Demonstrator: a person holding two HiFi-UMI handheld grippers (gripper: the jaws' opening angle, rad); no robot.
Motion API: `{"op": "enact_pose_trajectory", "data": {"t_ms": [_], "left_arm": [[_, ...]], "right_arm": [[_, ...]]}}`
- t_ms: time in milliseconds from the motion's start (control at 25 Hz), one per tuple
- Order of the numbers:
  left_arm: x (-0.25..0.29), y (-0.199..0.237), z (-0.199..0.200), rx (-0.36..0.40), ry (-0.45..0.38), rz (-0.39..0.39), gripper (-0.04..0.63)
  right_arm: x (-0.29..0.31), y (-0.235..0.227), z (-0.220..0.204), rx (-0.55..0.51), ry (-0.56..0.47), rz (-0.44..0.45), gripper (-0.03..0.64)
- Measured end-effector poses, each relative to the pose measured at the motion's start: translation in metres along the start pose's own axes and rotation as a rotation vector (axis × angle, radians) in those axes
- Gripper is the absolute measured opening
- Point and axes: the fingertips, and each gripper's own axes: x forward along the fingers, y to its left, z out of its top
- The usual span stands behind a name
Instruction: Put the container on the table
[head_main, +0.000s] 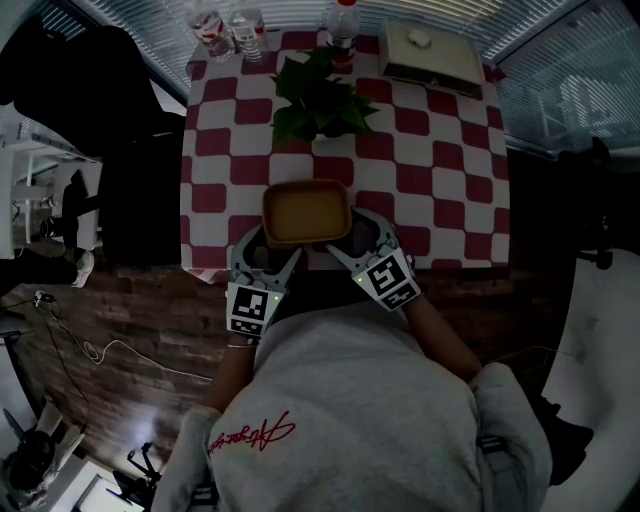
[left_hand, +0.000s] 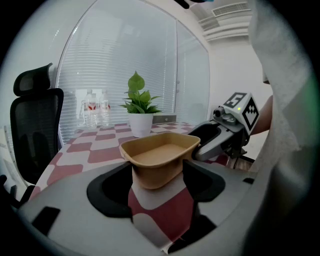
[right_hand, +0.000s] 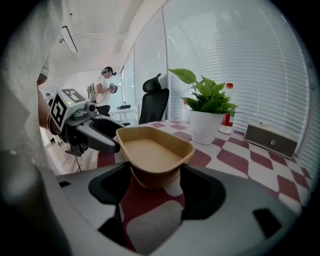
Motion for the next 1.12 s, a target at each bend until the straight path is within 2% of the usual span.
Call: {"op": "enact_pose_trajectory", "data": {"t_ms": [480, 1120], "left_arm": [[0.0014, 0.0024, 0.0, 0.005, 0.014, -0.004, 0.311], [0.0017, -0.0005, -0.003, 0.026, 0.025, 0.003, 0.313]], "right_arm": [[0.0011, -0.0022, -0.0006, -0.027, -0.001, -0.002, 0.315], [-0.0014, 0.002, -0.0021, 0.01, 0.014, 0.04, 0.316]]}}
